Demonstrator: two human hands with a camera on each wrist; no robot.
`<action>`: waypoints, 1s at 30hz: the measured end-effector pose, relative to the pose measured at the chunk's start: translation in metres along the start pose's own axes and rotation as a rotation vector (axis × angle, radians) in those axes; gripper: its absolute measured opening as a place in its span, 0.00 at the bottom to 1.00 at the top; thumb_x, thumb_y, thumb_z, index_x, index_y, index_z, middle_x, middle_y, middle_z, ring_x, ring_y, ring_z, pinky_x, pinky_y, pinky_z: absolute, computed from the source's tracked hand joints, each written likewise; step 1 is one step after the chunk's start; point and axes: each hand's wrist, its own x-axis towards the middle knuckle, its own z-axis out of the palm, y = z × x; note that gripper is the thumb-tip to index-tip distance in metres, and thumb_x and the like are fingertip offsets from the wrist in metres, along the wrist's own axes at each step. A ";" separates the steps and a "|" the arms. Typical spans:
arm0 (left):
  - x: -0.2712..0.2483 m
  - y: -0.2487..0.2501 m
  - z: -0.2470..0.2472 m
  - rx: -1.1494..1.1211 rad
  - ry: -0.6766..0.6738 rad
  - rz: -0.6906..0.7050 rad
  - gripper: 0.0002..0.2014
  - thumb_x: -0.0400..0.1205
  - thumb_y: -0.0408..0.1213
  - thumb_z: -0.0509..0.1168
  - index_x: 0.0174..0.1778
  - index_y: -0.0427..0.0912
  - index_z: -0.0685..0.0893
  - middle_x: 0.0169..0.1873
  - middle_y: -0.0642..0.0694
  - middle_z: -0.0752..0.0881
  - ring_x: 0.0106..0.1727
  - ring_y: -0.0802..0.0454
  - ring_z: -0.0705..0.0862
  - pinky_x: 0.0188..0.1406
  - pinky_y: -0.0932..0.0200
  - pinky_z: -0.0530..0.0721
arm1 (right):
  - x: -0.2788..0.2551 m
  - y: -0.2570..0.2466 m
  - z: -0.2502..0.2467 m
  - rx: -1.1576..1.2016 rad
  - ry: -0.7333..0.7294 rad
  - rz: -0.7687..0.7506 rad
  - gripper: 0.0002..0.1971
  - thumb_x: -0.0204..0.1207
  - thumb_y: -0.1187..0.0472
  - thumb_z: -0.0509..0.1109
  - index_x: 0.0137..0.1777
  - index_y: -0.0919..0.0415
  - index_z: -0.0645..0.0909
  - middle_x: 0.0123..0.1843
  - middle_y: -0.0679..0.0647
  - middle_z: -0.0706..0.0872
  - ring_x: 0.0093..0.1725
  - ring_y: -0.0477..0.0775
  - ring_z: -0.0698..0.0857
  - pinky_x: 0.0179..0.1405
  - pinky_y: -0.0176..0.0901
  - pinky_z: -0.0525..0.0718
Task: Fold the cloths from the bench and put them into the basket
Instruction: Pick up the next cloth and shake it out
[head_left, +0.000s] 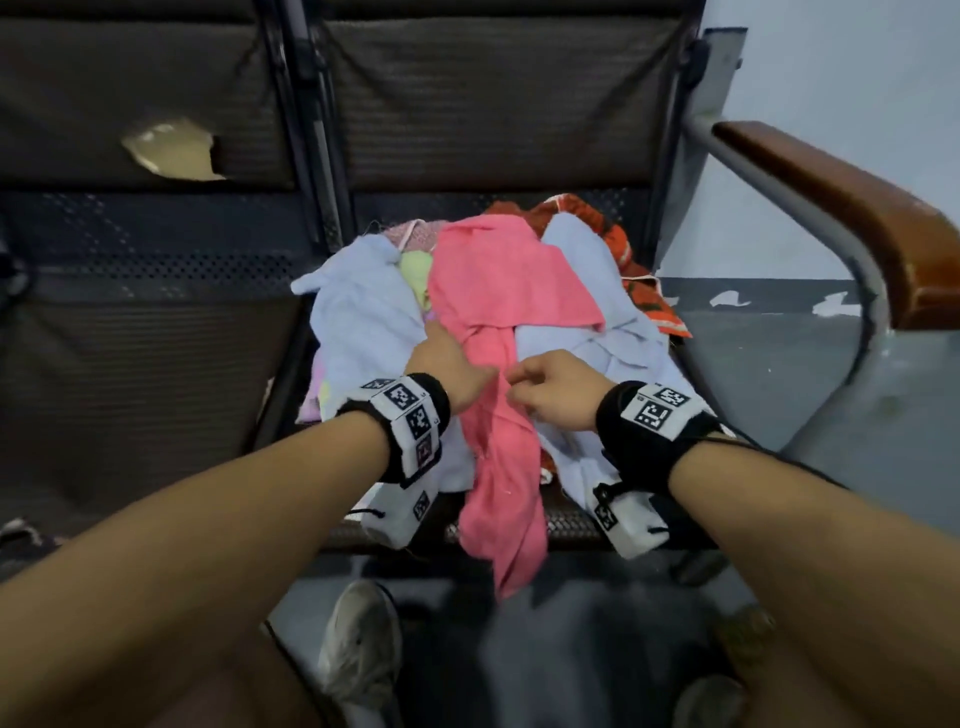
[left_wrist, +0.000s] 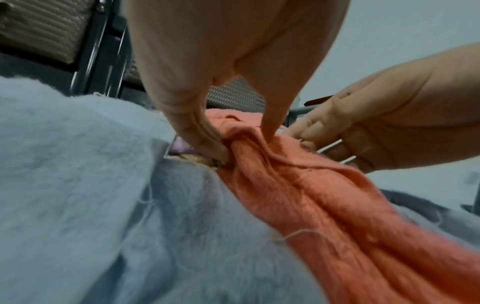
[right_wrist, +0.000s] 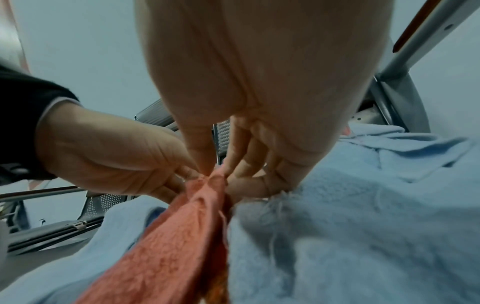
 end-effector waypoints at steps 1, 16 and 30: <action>0.003 0.002 0.000 0.033 -0.019 -0.014 0.30 0.78 0.49 0.71 0.68 0.30 0.74 0.59 0.34 0.84 0.60 0.37 0.84 0.46 0.55 0.79 | 0.001 0.000 0.001 0.041 -0.027 -0.006 0.14 0.80 0.68 0.69 0.64 0.64 0.86 0.41 0.47 0.86 0.34 0.39 0.81 0.38 0.26 0.79; -0.036 0.045 -0.020 -0.430 -0.225 0.422 0.22 0.69 0.18 0.63 0.25 0.48 0.61 0.24 0.50 0.62 0.28 0.53 0.62 0.29 0.58 0.61 | -0.009 0.012 -0.044 -0.199 0.389 -0.251 0.41 0.74 0.65 0.71 0.84 0.39 0.59 0.71 0.60 0.70 0.58 0.58 0.81 0.58 0.52 0.84; -0.019 0.030 -0.041 0.029 0.101 0.355 0.10 0.83 0.41 0.60 0.40 0.48 0.84 0.41 0.45 0.87 0.50 0.37 0.86 0.43 0.58 0.76 | -0.040 0.011 -0.082 0.117 0.902 -0.245 0.08 0.85 0.57 0.55 0.51 0.60 0.72 0.38 0.46 0.79 0.36 0.44 0.74 0.36 0.40 0.66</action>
